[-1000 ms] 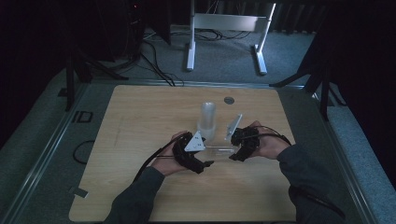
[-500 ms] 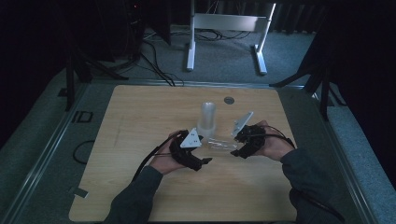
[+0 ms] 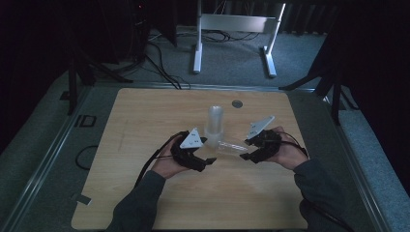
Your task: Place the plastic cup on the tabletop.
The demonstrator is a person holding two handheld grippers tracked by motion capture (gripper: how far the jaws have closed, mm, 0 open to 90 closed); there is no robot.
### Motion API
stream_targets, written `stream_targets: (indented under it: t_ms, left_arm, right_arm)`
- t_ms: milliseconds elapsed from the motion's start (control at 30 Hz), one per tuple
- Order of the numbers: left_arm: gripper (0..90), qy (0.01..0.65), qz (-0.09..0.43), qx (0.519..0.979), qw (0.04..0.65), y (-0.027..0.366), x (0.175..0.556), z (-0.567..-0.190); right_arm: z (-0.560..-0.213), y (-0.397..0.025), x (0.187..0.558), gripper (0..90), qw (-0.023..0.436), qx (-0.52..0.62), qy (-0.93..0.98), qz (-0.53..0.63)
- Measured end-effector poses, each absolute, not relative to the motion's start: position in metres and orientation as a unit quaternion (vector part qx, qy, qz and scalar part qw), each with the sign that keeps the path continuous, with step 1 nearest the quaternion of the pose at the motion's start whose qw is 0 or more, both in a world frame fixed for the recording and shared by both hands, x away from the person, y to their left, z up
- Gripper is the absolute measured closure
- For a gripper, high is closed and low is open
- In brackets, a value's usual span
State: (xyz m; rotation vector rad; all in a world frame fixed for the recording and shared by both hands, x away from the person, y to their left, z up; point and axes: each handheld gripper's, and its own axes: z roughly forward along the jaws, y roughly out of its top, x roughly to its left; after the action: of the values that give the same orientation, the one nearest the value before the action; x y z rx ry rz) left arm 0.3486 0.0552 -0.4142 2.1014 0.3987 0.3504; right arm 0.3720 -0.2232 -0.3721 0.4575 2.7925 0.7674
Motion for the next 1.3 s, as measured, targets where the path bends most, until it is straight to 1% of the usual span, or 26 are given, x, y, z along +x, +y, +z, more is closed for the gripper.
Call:
stream_targets:
  t_ms: [100,500,1000,1100,1300]
  left_arm:
    - [23.5,0.174,0.144,0.853,0.471,0.057,0.35,-0.413]
    - [24.4,0.188,0.132,0.842,0.488,0.065,0.355,-0.41]
    - [24.6,0.196,0.119,0.829,0.51,0.072,0.358,-0.408]
    - [24.6,0.201,0.118,0.824,0.517,0.074,0.358,-0.407]
    - [24.6,0.202,0.116,0.821,0.521,0.075,0.358,-0.407]
  right_arm:
    - [-0.371,-0.224,0.37,41.9,0.108,0.156,0.943,0.274]
    - [-0.371,-0.227,0.368,42.0,0.115,0.169,0.921,0.332]
    - [-0.379,-0.228,0.366,42.0,0.106,0.19,0.886,0.408]
    - [-0.381,-0.23,0.366,42.0,0.102,0.198,0.87,0.44]
    - [-0.386,-0.228,0.365,42.0,0.098,0.202,0.86,0.459]
